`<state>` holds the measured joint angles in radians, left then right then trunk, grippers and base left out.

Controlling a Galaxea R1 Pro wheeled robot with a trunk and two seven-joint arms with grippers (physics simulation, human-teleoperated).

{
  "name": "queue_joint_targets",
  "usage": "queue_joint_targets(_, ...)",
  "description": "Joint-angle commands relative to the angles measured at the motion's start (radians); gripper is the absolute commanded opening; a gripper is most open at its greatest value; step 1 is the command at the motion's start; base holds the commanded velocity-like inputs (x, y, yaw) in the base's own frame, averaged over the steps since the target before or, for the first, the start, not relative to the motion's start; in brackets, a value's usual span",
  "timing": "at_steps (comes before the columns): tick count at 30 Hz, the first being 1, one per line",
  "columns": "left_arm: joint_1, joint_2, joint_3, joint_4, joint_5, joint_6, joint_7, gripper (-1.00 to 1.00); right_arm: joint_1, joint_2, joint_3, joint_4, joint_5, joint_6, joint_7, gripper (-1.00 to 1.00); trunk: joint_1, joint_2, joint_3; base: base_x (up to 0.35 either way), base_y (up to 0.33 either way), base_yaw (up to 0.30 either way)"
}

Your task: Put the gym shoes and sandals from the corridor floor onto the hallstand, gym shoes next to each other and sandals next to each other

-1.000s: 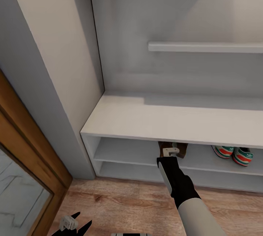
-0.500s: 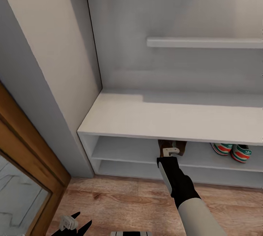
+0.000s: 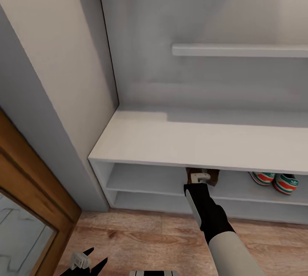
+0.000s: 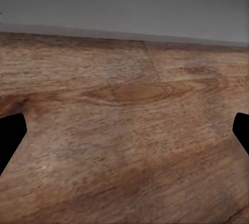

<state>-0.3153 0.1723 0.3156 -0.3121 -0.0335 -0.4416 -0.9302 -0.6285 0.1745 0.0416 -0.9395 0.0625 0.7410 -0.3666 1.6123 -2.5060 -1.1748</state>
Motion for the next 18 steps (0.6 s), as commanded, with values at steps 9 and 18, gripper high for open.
queue_joint_targets(9, -0.001, 0.0, 0.007, 0.001, -0.003, -0.003, -0.006, 1.0, 0.0, 0.0, 0.0, -0.001, 0.006, 0.008, 0.0, -1.0, 0.0, 0.0, -0.001, 0.046, 0.0, 0.0)
queue_joint_targets(18, -0.001, 0.0, 0.007, 0.001, -0.003, -0.002, -0.006, 1.0, 0.0, 0.0, 0.0, -0.001, 0.006, 0.008, 0.0, -1.0, 0.0, 0.0, -0.001, 0.117, 0.0, 0.0)
